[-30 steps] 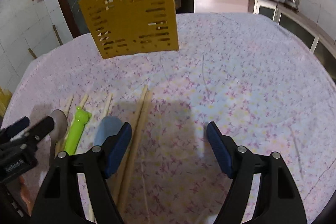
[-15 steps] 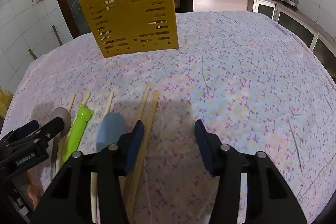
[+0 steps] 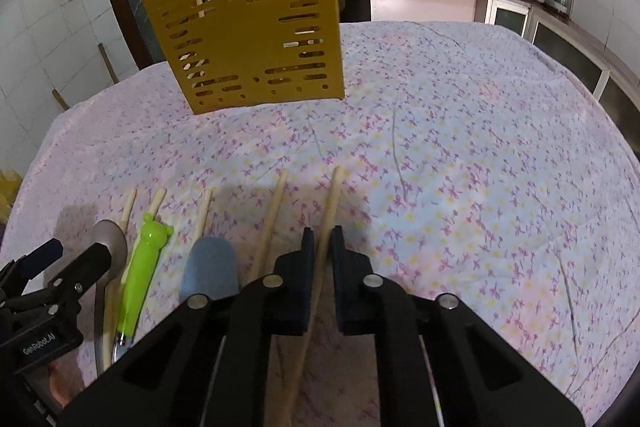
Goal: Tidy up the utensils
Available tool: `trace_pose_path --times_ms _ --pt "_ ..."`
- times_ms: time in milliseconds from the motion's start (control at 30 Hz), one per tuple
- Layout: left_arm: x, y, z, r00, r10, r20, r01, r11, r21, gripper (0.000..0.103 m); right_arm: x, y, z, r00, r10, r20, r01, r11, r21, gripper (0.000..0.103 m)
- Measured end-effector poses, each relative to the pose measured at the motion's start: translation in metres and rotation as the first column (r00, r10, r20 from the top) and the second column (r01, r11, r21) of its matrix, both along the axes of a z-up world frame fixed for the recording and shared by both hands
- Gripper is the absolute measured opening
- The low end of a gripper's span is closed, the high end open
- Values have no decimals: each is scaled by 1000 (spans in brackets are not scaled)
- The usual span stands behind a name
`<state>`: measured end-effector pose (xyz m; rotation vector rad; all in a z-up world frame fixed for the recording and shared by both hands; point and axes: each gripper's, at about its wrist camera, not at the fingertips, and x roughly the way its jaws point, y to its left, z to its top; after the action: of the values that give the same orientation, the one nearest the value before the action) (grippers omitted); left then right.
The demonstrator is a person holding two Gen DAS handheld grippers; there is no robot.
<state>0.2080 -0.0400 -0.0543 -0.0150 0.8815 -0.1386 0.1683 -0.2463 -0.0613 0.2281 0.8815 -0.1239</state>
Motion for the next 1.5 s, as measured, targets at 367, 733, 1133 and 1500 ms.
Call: trace_pose_path --times_ms 367,733,1133,1500 --pt "4 -18 -6 999 1 -33 0 999 43 97 -17 -27 -1 1000 -15 -9 15 1000 -16 6" --pt "12 -29 -11 997 0 -72 6 997 82 88 -11 -31 -2 1000 -17 -10 17 1000 0 7" --pt "16 -45 -5 995 -54 -84 61 995 77 41 -10 -34 -1 1000 -4 -18 5 1000 14 6" --pt "-1 -34 21 997 -75 10 75 997 24 31 -32 -37 28 995 -15 98 10 999 47 6"
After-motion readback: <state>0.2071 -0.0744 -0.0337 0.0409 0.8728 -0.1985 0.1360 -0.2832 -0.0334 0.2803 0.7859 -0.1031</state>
